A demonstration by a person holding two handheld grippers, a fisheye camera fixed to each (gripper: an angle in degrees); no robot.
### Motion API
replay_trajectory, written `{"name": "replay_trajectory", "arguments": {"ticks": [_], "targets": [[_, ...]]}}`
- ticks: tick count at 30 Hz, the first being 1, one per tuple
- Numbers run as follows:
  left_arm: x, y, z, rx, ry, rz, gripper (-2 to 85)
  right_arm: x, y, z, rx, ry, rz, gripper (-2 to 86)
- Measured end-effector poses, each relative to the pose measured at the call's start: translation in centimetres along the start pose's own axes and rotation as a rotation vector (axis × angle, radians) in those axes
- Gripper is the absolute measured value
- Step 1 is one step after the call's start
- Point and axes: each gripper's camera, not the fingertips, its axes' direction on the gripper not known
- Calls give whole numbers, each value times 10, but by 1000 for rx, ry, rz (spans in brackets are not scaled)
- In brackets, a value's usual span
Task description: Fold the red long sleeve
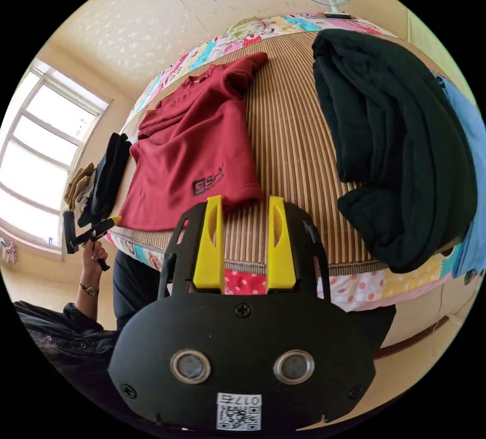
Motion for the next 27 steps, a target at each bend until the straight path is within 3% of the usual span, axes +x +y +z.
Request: {"name": "replay_trajectory", "arguments": {"ticks": [3,5,7,8,10,13,17,21,24,26,27], "targets": [[-10,13,-9,-13,50,-39,57,22,12,-7,34,-172,72,74],[-25,18,-27,8,222,-83,50,33,19,-25,62,-302,102,43],[-45,34,-75,159,498,-87,46,33,30,-54,134,-414,45,30],[-50,40,-88,200,522,-87,46,30,40,-78,207,-471,-19,24],[-64,63,-128,267,383,-118,47,28,56,-105,269,-451,-80,23],[-83,73,-125,128,212,-186,49,35,64,-96,118,-172,-45,38],[-109,84,-117,115,278,-267,50,35,74,-56,-14,-108,-41,105],[-123,85,-136,151,352,-298,50,44,77,-31,-97,-195,51,53],[-129,85,-165,186,529,-245,48,57,82,-51,-106,-365,53,40],[-127,88,-190,213,666,-179,47,70,91,-103,12,-660,15,35],[-122,90,-210,225,728,-129,46,71,93,-116,34,-711,3,34]]}}
